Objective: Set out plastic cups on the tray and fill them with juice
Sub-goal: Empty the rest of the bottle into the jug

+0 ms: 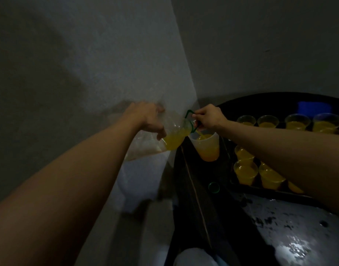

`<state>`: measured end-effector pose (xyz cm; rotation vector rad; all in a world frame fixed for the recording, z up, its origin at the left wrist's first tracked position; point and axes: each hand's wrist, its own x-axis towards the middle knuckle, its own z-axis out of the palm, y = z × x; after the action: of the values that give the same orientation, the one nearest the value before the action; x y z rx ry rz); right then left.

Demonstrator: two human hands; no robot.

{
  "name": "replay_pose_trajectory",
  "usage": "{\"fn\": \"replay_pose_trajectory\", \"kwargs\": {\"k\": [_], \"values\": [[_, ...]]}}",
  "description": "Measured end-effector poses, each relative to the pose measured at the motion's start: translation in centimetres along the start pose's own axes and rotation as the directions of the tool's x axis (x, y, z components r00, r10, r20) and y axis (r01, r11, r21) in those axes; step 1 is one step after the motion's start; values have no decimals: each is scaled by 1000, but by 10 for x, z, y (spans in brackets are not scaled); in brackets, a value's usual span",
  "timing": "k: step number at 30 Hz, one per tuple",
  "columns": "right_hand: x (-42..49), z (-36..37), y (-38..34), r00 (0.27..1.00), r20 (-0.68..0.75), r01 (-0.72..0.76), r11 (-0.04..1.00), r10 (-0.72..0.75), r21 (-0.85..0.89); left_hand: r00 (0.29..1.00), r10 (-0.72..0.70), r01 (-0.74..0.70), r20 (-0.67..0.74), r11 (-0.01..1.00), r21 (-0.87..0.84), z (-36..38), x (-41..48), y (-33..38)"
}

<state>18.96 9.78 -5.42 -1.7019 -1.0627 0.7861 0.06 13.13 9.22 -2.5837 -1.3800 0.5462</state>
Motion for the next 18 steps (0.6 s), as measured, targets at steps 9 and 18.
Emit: {"fn": "replay_pose_trajectory", "kwargs": {"k": [9,18], "values": [[-6,2,-2,999,-37,-16,998,18,56,999,-10,9,31,999,39,-16,4,7],[-7,2,5,999,-41,-27,994,32,110,1000,7,-10,30,995,97,-22,10,16]]}}
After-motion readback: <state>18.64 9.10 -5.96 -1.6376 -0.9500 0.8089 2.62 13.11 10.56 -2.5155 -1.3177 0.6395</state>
